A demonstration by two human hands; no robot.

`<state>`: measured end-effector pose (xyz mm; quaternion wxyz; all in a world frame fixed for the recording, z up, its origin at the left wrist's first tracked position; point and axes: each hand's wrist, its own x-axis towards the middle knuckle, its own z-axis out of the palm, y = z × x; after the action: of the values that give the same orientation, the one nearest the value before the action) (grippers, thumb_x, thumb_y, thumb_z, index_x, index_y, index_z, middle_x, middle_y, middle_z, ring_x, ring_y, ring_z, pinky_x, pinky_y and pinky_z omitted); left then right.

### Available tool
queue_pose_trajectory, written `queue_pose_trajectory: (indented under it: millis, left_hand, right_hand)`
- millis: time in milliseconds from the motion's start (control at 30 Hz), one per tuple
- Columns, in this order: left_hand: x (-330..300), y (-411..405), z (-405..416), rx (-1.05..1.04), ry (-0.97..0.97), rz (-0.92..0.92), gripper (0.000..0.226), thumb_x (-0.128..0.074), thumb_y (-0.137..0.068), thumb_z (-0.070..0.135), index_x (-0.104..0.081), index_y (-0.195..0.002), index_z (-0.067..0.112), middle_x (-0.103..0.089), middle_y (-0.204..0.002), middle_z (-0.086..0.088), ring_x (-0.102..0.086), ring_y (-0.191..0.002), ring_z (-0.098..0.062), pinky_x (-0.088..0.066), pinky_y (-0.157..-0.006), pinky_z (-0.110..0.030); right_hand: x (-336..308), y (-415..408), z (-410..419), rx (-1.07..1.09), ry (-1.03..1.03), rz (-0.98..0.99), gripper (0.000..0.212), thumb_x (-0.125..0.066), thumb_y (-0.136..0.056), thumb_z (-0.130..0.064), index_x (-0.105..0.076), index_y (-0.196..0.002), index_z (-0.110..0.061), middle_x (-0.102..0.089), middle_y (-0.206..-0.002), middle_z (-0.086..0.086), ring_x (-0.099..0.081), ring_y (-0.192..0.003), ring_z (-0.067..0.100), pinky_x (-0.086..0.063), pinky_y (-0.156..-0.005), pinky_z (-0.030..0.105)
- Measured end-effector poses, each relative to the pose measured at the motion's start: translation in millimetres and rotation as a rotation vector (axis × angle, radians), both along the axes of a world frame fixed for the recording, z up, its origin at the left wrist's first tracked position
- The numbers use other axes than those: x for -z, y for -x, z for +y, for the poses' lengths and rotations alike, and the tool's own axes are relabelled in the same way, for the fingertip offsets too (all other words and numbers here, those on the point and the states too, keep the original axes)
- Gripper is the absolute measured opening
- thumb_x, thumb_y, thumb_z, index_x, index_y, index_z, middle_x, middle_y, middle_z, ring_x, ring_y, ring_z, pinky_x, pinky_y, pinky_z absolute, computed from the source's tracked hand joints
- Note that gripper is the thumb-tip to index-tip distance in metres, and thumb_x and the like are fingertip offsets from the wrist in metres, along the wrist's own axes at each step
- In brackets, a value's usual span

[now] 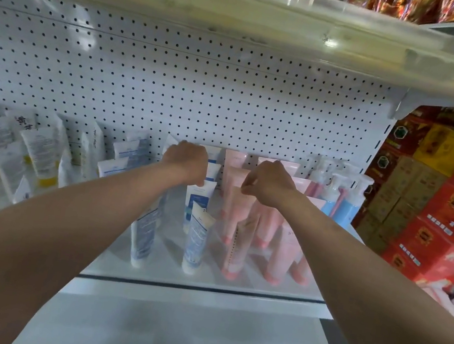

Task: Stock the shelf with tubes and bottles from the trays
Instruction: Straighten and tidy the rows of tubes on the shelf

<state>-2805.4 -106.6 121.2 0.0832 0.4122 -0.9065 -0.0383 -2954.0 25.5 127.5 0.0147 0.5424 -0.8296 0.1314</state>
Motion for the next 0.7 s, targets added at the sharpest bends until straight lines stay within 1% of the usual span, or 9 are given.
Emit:
queue_pose_trajectory:
  millis: [67, 133, 233, 333, 400, 433, 567, 633, 700]
  left_hand:
    - [0.2, 0.8, -2.0, 0.006, -0.008, 0.007, 0.021, -0.078, -0.077, 0.024, -0.072, -0.094, 0.014, -0.07, -0.096, -0.004, -0.062, -0.097, -0.025, -0.052, -0.081, -0.037]
    - [-0.5, 0.8, -3.6, 0.01, -0.015, 0.004, 0.02, -0.077, -0.077, 0.022, -0.07, -0.094, 0.013, -0.069, -0.096, -0.004, -0.061, -0.098, -0.026, -0.049, -0.077, -0.035]
    - [-2.1, 0.4, -7.1, 0.032, -0.036, -0.008, 0.018, -0.077, -0.075, 0.023, -0.066, -0.086, 0.013, -0.066, -0.087, -0.002, -0.06, -0.089, -0.025, -0.044, -0.07, -0.032]
    - [-2.2, -1.8, -12.3, 0.051, -0.055, -0.011, 0.023, -0.078, -0.075, 0.025, -0.058, -0.077, 0.014, -0.06, -0.08, -0.002, -0.058, -0.081, -0.024, -0.042, -0.066, -0.032]
    - [-2.1, -2.1, -14.8, 0.064, -0.068, -0.018, 0.023, -0.078, -0.076, 0.026, -0.059, -0.077, 0.013, -0.059, -0.078, -0.001, -0.059, -0.081, -0.024, -0.044, -0.067, -0.032]
    - [-2.4, -1.6, -15.1, 0.069, -0.073, -0.021, 0.024, -0.078, -0.076, 0.026, -0.058, -0.074, 0.013, -0.058, -0.076, -0.001, -0.058, -0.079, -0.024, -0.045, -0.067, -0.032]
    - [-2.9, 1.3, -13.2, 0.085, -0.088, -0.024, 0.035, -0.075, -0.077, 0.022, -0.045, -0.063, 0.013, -0.046, -0.064, 0.001, -0.05, -0.07, -0.021, -0.037, -0.058, -0.029]
    - [-3.0, 2.3, -11.5, 0.09, -0.093, -0.02, 0.034, -0.075, -0.076, 0.021, -0.045, -0.064, 0.013, -0.046, -0.064, 0.001, -0.05, -0.07, -0.021, -0.035, -0.055, -0.027]
    - [-4.0, 2.9, -9.0, 0.095, -0.083, -0.035, 0.026, -0.076, -0.077, 0.022, -0.053, -0.07, 0.012, -0.052, -0.069, 0.001, -0.055, -0.074, -0.023, -0.039, -0.059, -0.028]
  right_hand:
    - [0.7, 1.4, -0.9, -0.002, 0.0, 0.0, 0.013, -0.073, -0.087, -0.025, -0.081, -0.095, -0.017, -0.072, -0.099, 0.0, -0.056, -0.108, 0.02, -0.054, -0.079, 0.033]
    - [0.6, 3.1, -1.6, -0.001, 0.008, -0.056, 0.01, -0.073, -0.087, -0.026, -0.08, -0.093, -0.022, -0.071, -0.101, -0.001, -0.055, -0.11, 0.021, -0.054, -0.085, 0.036]
    - [-0.7, 5.3, -3.9, -0.009, -0.018, -0.09, 0.005, -0.074, -0.087, -0.027, -0.077, -0.086, -0.03, -0.071, -0.103, 0.0, -0.055, -0.111, 0.018, -0.054, -0.089, 0.037]
    - [-2.2, 4.6, -4.4, -0.02, -0.036, -0.091, 0.009, -0.075, -0.086, -0.029, -0.072, -0.081, -0.036, -0.07, -0.103, -0.001, -0.056, -0.102, 0.013, -0.054, -0.086, 0.033]
    - [-3.0, 5.2, -3.1, -0.025, -0.042, -0.09, 0.004, -0.073, -0.087, -0.028, -0.076, -0.088, -0.031, -0.071, -0.103, -0.002, -0.058, -0.101, 0.014, -0.052, -0.083, 0.03]
    - [-3.6, 5.3, -2.2, -0.029, -0.047, -0.085, 0.007, -0.072, -0.088, -0.027, -0.078, -0.093, -0.027, -0.072, -0.103, -0.003, -0.059, -0.101, 0.014, -0.051, -0.083, 0.029]
    - [-6.0, 4.3, 0.4, -0.036, -0.05, -0.086, 0.015, -0.071, -0.091, -0.025, -0.079, -0.103, -0.021, -0.073, -0.106, -0.004, -0.058, -0.097, 0.014, -0.047, -0.08, 0.026]
    - [-5.9, 3.5, 0.4, -0.03, -0.05, -0.093, 0.015, -0.07, -0.091, -0.025, -0.079, -0.103, -0.021, -0.071, -0.101, -0.005, -0.055, -0.098, 0.013, -0.043, -0.078, 0.025]
    - [-5.8, 2.6, 0.0, -0.025, -0.052, -0.095, 0.014, -0.069, -0.091, -0.025, -0.078, -0.101, -0.022, -0.068, -0.095, -0.005, -0.054, -0.101, 0.014, -0.042, -0.077, 0.025]
